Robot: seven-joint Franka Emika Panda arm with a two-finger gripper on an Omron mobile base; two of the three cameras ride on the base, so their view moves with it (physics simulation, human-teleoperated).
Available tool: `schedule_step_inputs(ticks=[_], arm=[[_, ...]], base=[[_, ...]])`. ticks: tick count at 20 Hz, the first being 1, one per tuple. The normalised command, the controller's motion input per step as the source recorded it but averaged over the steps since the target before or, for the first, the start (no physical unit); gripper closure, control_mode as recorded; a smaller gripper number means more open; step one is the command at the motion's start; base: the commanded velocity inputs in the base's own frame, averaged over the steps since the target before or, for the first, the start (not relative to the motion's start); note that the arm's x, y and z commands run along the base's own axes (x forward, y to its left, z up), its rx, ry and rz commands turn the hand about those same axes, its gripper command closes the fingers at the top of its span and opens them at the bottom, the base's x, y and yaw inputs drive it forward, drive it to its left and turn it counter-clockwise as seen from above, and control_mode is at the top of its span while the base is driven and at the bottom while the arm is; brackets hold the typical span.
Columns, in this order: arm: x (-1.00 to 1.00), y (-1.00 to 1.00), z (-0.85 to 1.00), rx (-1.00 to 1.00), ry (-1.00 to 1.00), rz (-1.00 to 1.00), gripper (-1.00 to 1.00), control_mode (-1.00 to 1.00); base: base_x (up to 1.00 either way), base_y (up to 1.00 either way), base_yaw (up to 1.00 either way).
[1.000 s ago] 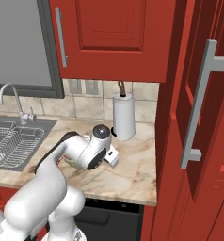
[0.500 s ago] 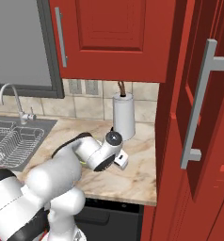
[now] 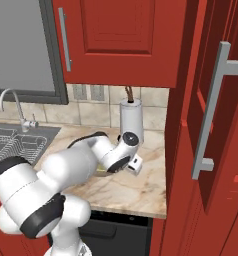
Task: Retrieve the bowl from the cabinet, then place the raw meat into the bowl to avoid contamination.
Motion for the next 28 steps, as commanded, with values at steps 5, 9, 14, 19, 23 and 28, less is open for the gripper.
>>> schedule_step_inputs(ticks=[5, 9, 14, 19, 23, 28], arm=[[0.01, 0.0, 0.05, -0.01, 0.03, 0.02, -1.0, -1.0], [0.0, 0.0, 0.0, 0.0, 0.0, 0.0, -1.0, -1.0], [-0.02, 0.05, 0.13, -0.03, 0.0, 0.0, -1.0, -1.0], [-0.21, 0.06, 0.56, -0.08, 0.01, -0.01, -1.0, -1.0], [-0.48, 0.16, 0.39, -0.09, -0.03, -0.01, -1.0, -1.0], [-0.46, 0.53, 0.42, -0.13, -0.03, 0.0, -1.0, -1.0]], base=[[0.0, 0.0, 0.0], [0.0, 0.0, 0.0], [0.0, 0.0, 0.0], [0.0, 0.0, 0.0], [0.0, 0.0, 0.0], [0.0, 0.0, 0.0]])
